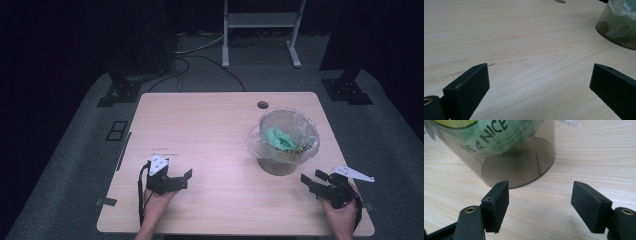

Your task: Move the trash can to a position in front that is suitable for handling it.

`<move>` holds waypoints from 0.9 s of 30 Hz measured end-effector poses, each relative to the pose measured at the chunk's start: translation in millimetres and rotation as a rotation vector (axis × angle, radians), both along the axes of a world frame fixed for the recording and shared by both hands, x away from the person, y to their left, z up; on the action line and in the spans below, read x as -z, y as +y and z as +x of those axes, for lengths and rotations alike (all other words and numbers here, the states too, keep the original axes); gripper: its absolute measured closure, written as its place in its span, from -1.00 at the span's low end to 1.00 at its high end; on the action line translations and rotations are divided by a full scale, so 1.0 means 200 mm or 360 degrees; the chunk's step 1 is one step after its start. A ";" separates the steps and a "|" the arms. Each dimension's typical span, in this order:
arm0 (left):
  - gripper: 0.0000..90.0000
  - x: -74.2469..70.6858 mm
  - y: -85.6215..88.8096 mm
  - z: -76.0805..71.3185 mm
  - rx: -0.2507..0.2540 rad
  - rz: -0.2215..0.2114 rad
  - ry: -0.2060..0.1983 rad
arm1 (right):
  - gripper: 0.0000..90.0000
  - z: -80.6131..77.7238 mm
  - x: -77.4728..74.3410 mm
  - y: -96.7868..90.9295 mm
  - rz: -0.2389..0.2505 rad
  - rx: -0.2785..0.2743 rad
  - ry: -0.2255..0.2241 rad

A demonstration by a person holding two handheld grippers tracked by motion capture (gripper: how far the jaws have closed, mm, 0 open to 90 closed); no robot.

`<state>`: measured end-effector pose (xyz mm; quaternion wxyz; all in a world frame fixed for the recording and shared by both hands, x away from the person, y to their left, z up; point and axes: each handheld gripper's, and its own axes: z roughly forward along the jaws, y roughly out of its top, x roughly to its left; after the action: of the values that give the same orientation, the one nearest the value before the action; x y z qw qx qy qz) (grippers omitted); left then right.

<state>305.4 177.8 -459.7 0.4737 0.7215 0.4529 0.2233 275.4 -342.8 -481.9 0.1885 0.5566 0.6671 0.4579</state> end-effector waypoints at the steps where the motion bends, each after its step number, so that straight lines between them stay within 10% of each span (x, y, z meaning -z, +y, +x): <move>1: -0.97 0.00 0.00 0.00 0.0000 -0.0001 0.0001 | -0.34 0.01 0.00 0.00 -0.0003 0.0002 0.0004; 13: -0.97 0.00 -0.01 -0.01 0.0015 0.0004 -0.0004 | -0.34 0.05 -0.01 -0.03 -0.0011 0.0062 0.0005; 27: -0.97 -0.02 0.00 -0.02 -0.0018 -0.0031 -0.0016 | -0.36 0.28 -0.12 -0.08 -0.0117 0.0164 0.0076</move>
<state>301.4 178.2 -456.3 0.4818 0.7132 0.4567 0.2252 331.2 -357.9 -457.5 0.2161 0.5938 0.6582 0.4094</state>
